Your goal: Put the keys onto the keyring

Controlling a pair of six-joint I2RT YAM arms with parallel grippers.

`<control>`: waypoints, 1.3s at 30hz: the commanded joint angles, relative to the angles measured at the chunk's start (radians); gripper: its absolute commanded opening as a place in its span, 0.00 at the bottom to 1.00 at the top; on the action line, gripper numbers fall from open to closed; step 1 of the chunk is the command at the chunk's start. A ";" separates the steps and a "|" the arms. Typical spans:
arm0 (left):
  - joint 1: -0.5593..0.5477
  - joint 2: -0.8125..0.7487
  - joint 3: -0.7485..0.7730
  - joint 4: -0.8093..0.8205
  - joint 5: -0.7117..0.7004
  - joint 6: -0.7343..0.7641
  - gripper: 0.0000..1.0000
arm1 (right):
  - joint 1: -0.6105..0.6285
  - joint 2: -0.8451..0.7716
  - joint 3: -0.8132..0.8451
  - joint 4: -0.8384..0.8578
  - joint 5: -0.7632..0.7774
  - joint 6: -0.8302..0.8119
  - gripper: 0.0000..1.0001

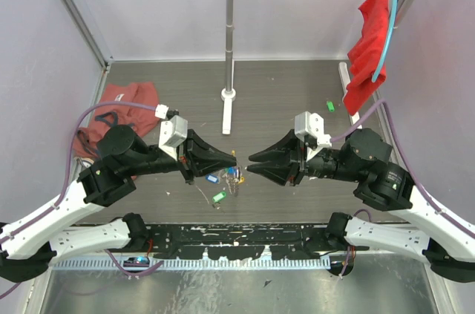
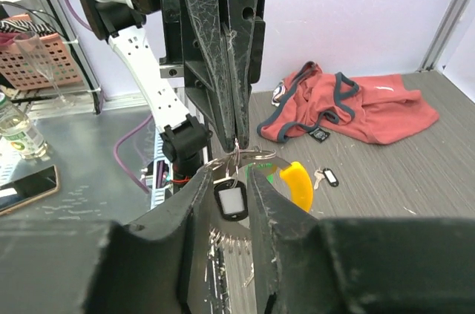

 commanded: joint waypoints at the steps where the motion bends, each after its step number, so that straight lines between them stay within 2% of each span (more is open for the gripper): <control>1: 0.001 -0.015 0.004 0.091 0.041 -0.030 0.00 | 0.004 0.023 0.006 0.101 -0.044 -0.033 0.30; 10: 0.001 -0.010 0.002 0.116 0.057 -0.046 0.00 | 0.004 0.059 0.010 0.118 -0.117 -0.030 0.30; 17: 0.001 -0.010 0.000 0.122 0.060 -0.052 0.00 | 0.004 0.072 0.010 0.121 -0.125 -0.027 0.22; 28: 0.000 -0.012 -0.008 0.133 0.062 -0.056 0.00 | 0.005 0.081 0.005 0.139 -0.130 -0.016 0.17; 31: 0.001 -0.012 -0.011 0.135 0.062 -0.056 0.00 | 0.005 0.081 -0.001 0.155 -0.130 -0.009 0.13; 34: 0.000 -0.014 -0.012 0.134 0.061 -0.056 0.00 | 0.004 0.081 -0.005 0.163 -0.132 -0.004 0.02; 39: 0.001 -0.016 -0.006 0.110 0.051 -0.055 0.03 | 0.005 0.078 0.026 0.093 -0.099 -0.025 0.01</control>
